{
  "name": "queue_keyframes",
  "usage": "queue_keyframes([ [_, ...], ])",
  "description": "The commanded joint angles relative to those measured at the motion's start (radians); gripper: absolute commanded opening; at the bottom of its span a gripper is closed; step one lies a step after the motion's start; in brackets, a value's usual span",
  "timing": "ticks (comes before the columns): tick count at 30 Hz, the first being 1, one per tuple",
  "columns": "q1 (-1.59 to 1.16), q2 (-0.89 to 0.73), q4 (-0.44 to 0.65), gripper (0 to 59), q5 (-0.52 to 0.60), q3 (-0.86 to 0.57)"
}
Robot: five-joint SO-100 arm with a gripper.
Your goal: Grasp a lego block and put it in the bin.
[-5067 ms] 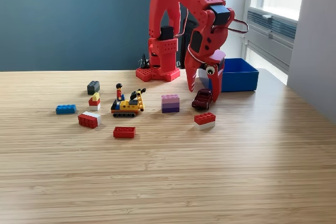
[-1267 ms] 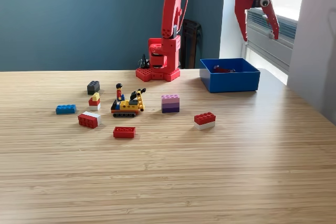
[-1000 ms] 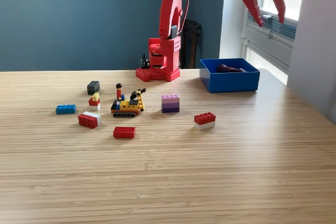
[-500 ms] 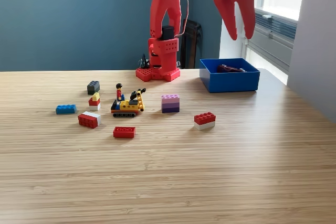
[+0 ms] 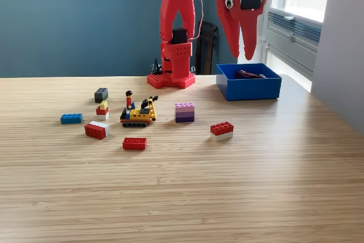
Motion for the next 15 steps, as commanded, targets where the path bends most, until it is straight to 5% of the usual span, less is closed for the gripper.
queue_keyframes([
  [1,0.011,0.021,-0.025,16.4,-0.006,-0.014],
  [15,0.012,0.021,-0.063,16.4,0.002,0.025],
])
